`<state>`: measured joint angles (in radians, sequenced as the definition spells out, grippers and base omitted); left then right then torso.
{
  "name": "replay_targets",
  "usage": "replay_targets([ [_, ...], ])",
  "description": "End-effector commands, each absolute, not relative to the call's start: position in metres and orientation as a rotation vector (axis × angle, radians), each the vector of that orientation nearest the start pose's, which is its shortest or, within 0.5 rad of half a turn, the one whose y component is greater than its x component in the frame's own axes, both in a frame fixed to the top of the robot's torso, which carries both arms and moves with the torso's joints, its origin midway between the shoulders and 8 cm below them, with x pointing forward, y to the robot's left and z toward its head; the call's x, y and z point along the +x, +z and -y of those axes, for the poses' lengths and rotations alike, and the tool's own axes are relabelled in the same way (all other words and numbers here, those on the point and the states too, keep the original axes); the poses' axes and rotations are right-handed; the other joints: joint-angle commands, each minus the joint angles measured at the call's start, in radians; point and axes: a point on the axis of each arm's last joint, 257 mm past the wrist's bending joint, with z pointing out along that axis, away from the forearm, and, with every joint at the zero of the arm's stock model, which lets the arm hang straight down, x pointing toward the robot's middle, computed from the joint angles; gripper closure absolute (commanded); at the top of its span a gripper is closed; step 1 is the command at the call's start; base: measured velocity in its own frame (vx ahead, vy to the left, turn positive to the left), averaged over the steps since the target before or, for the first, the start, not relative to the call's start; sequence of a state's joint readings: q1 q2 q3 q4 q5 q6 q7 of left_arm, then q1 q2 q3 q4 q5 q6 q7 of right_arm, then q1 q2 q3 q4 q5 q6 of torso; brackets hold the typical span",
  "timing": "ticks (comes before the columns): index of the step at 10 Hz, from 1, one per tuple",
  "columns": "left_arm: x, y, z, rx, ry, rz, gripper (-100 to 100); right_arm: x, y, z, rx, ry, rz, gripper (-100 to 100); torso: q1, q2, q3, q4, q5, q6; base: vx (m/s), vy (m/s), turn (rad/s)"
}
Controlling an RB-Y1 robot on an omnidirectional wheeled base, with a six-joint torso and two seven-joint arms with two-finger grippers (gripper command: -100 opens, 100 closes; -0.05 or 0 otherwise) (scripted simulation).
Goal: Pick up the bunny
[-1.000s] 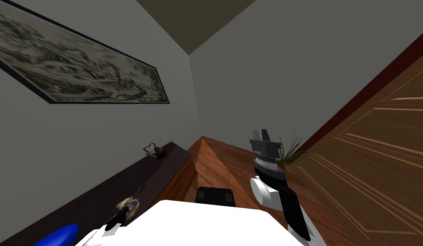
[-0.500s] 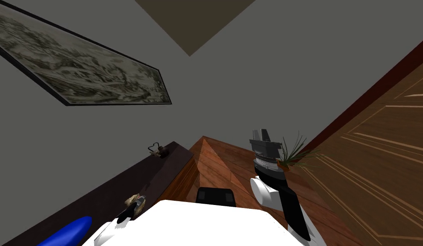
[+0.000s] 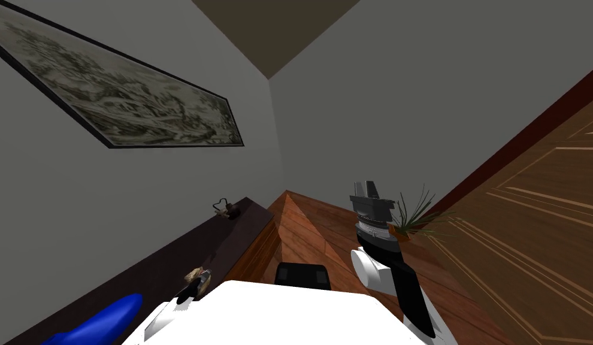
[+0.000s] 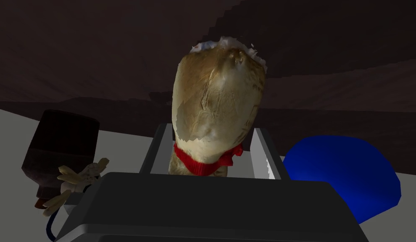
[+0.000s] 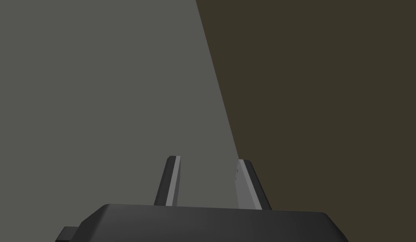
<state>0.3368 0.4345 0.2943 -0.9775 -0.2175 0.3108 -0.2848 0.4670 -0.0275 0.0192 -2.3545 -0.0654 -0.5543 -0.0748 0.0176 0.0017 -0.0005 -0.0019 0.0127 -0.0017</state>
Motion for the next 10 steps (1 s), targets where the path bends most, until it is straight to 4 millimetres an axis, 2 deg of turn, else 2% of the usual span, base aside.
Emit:
replay_targets([
  [1,0.142,-0.531,-0.626,-1.440,0.441,-1.996,100,0.319,0.076,0.269,0.576,1.482,-0.467,0,0.000,0.000,0.000,0.000,0.000,0.000,-0.025,0.038,0.043],
  [4,0.155,-0.525,-0.616,-1.425,0.431,-1.991,100,0.319,0.076,0.269,0.576,1.482,-0.467,0,0.000,0.000,0.000,0.000,0.000,0.000,-0.020,0.039,0.030],
  [5,0.152,-0.527,-0.606,-1.436,0.445,-2.003,100,0.319,0.076,0.269,0.576,1.482,-0.467,0,0.000,0.000,0.000,0.000,-0.001,0.000,-0.025,0.056,0.042],
  [6,0.161,-0.521,-0.606,-1.420,0.431,-1.990,100,0.319,0.076,0.269,0.576,1.482,-0.467,0,0.000,0.001,0.000,0.000,0.000,-0.001,-0.022,0.039,0.028],
  [7,0.155,-0.525,-0.597,-1.436,0.449,-2.004,100,0.319,0.076,0.269,0.576,1.482,-0.467,0,0.000,0.001,0.001,0.000,-0.001,0.000,-0.019,0.036,0.043],
  [8,0.168,-0.516,-0.598,-1.417,0.431,-1.987,100,0.319,0.076,0.269,0.576,1.482,-0.467,0,-0.001,0.001,0.000,0.000,-0.001,-0.001,-0.021,0.031,0.031],
  [9,0.166,-0.516,-0.589,-1.426,0.443,-1.992,100,0.319,0.076,0.269,0.576,1.482,-0.467,0,-0.002,0.001,0.001,0.001,-0.001,0.000,-0.028,0.045,0.047],
  [10,0.173,-0.511,-0.589,-1.415,0.433,-1.982,100,0.319,0.076,0.269,0.576,1.482,-0.467,0,-0.001,0.001,0.001,0.000,-0.001,-0.001,-0.020,0.035,0.019],
])
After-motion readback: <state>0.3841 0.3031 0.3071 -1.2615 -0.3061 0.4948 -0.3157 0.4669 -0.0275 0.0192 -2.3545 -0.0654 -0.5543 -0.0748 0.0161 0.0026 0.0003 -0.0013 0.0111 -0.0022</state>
